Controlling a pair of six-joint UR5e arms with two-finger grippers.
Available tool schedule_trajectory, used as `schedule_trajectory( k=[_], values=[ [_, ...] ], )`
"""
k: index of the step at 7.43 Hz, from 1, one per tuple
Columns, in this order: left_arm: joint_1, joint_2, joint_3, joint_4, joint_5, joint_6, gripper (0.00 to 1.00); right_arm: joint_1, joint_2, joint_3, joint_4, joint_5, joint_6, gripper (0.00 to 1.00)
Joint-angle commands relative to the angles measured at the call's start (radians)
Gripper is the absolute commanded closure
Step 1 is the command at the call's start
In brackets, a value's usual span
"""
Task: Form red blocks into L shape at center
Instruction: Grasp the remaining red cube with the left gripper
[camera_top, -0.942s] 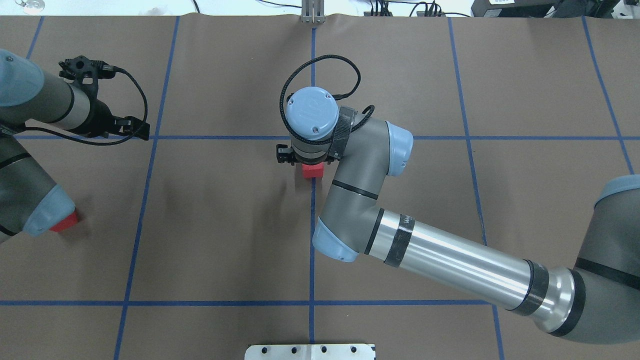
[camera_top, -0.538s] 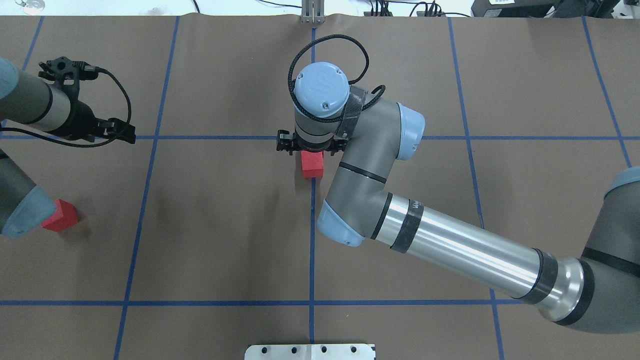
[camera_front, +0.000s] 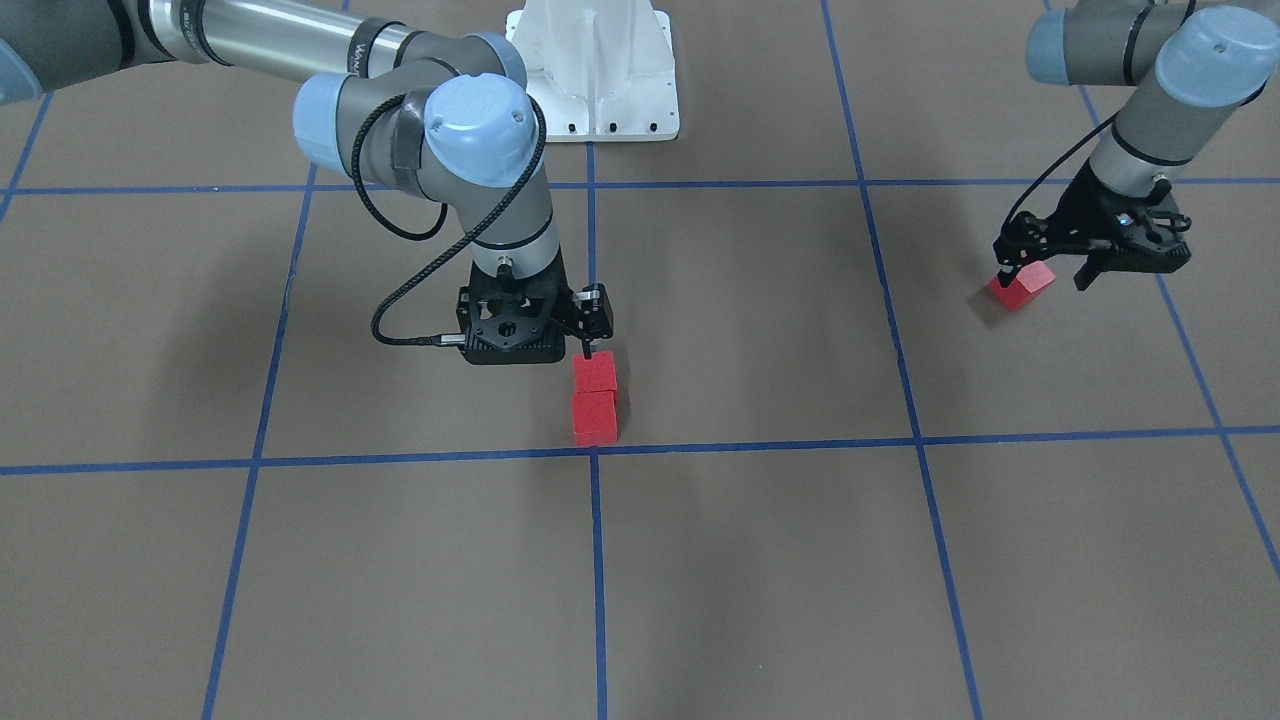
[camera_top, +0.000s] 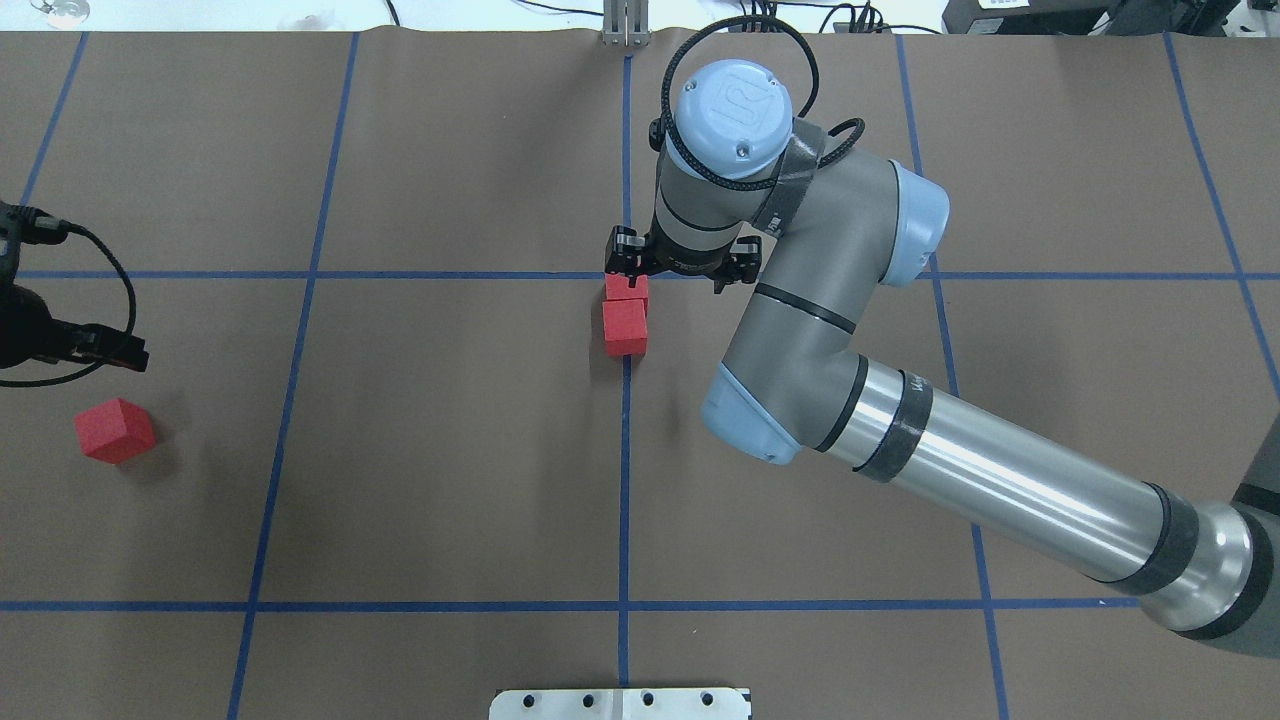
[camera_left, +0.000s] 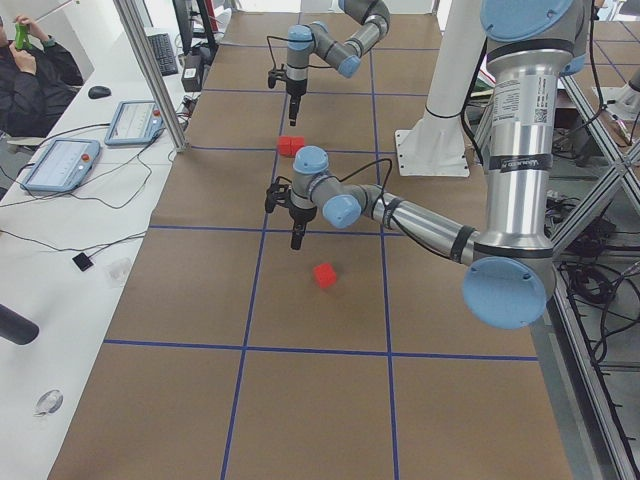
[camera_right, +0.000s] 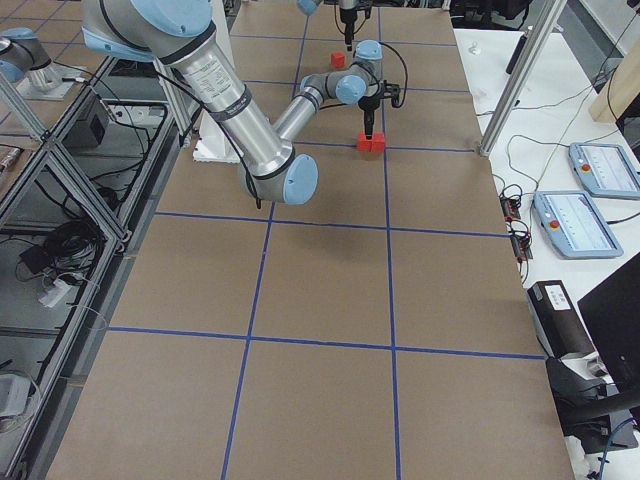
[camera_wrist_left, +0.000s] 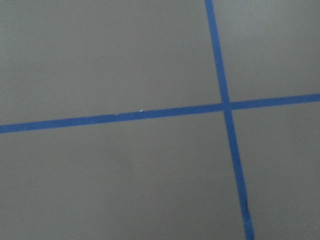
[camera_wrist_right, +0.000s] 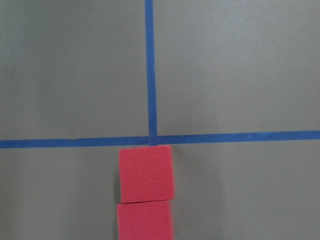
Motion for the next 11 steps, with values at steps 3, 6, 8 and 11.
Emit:
schedule_trajectory(
  k=[3,6,8,11],
  values=[
    [0.014,0.058,0.077,-0.189,0.065,-0.387,0.0,0.0,-0.023,0.017,0.004,-0.004,0.006,0.01],
    [0.028,0.061,0.125,-0.254,0.059,-0.409,0.0,0.0,-0.023,0.017,0.004,-0.007,0.006,0.01],
    [0.055,0.06,0.123,-0.254,0.058,-0.419,0.0,0.0,-0.023,0.017,0.004,-0.007,0.006,0.01],
    [0.103,0.066,0.123,-0.254,0.068,-0.453,0.0,0.0,-0.026,0.017,0.004,-0.007,0.006,0.01]
  ],
)
